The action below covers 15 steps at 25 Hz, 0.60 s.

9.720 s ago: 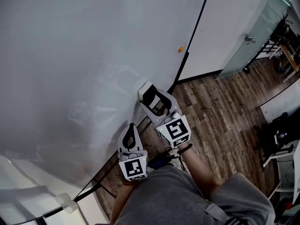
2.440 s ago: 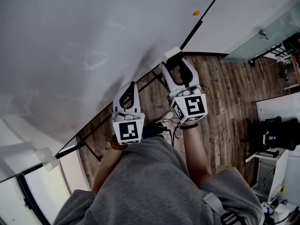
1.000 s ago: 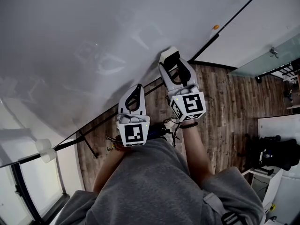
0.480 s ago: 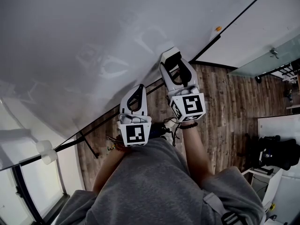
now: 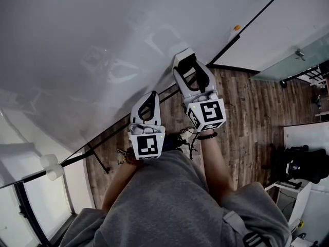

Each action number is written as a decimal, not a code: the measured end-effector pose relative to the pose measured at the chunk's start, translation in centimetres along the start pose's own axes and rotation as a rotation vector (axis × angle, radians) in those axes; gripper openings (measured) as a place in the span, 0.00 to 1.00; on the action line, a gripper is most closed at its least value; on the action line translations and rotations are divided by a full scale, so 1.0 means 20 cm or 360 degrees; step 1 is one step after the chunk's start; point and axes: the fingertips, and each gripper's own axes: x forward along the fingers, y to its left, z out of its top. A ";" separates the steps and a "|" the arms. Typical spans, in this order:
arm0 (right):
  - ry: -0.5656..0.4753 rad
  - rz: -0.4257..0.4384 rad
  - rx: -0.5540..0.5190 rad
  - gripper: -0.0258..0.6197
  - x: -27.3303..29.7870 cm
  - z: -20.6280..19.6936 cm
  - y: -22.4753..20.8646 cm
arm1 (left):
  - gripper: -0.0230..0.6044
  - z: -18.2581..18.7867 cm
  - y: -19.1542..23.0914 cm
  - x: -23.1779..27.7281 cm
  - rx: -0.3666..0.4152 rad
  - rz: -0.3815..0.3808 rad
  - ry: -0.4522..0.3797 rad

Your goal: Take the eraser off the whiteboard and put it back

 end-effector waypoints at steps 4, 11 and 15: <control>-0.0005 -0.0008 -0.0002 0.44 -0.03 0.00 -0.01 | 0.04 0.00 -0.01 0.00 0.0001 -0.0005 0.0003; -0.0007 -0.0050 0.0006 0.44 -0.11 0.00 -0.02 | 0.04 0.00 -0.05 -0.03 0.0000 -0.0036 0.0010; -0.0008 -0.0077 0.0009 0.44 -0.14 0.00 -0.03 | 0.04 -0.01 -0.06 -0.01 0.0000 -0.0050 0.0005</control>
